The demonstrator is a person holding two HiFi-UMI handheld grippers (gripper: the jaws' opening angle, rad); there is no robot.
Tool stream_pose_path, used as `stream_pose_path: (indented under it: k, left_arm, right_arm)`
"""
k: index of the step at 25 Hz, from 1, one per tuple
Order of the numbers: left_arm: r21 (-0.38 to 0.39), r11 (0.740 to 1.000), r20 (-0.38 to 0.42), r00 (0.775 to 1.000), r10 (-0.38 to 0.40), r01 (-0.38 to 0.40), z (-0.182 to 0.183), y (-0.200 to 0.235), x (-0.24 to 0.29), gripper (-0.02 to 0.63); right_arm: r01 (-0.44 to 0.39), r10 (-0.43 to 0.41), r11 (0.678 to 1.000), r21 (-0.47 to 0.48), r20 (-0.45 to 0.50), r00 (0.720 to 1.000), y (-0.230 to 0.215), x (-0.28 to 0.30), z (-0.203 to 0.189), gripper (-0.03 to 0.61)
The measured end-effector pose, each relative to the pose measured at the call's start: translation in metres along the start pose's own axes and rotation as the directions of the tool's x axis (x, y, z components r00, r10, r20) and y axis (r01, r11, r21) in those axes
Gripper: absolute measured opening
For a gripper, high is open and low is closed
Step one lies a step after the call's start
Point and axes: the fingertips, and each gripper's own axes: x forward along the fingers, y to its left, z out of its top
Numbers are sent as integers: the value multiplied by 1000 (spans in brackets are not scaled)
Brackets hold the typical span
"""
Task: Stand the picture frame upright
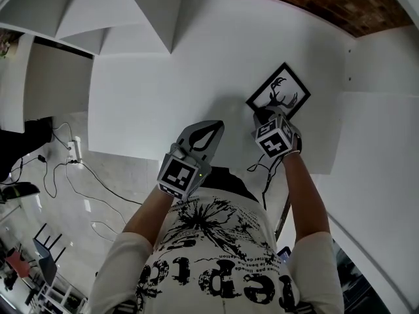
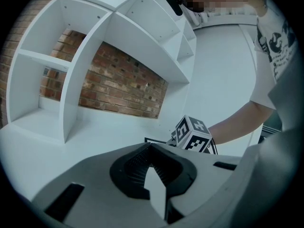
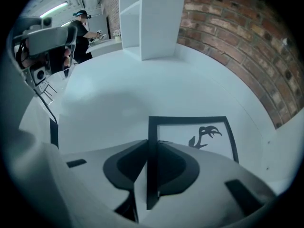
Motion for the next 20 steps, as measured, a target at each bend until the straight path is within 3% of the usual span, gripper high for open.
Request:
stream_pose_path:
  k: [20]
  left_arm:
    - [42, 999, -40, 999, 13, -12, -27, 0, -55, 6]
  right_arm:
    - [-4, 2, 995, -101, -29, 1000, 83, -17, -8, 73]
